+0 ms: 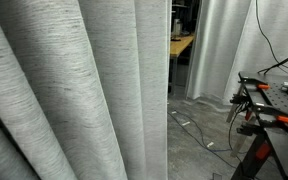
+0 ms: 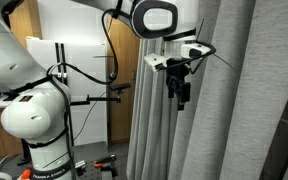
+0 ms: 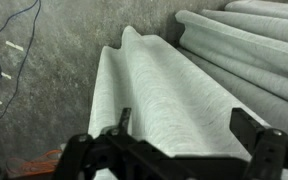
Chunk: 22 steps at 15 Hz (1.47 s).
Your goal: Slide the curtain to the left
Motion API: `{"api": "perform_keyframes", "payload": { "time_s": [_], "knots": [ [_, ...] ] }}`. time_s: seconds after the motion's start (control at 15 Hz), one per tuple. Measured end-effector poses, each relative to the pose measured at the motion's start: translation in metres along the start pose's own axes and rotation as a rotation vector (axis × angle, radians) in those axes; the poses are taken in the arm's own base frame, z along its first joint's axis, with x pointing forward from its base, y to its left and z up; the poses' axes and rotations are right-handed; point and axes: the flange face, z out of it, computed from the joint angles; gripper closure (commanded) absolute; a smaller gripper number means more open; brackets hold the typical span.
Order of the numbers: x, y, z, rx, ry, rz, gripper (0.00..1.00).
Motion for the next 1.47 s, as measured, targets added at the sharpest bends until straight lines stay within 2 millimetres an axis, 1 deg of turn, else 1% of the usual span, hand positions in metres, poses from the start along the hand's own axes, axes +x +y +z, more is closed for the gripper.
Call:
{"api": "perform_keyframes", "payload": {
  "time_s": [0.27,0.67,0.93,1.27,1.47],
  "knots": [
    [0.018,0.012,-0.017,-0.003,0.090,-0.017,0.00],
    [0.039,0.015,-0.041,-0.025,0.275,-0.061,0.00],
    [0.047,0.018,-0.055,-0.039,0.394,-0.067,0.00],
    [0.056,0.022,-0.076,-0.072,0.584,-0.101,0.00],
    [0.058,0.025,-0.084,-0.090,0.669,-0.115,0.00]
  ]
}}
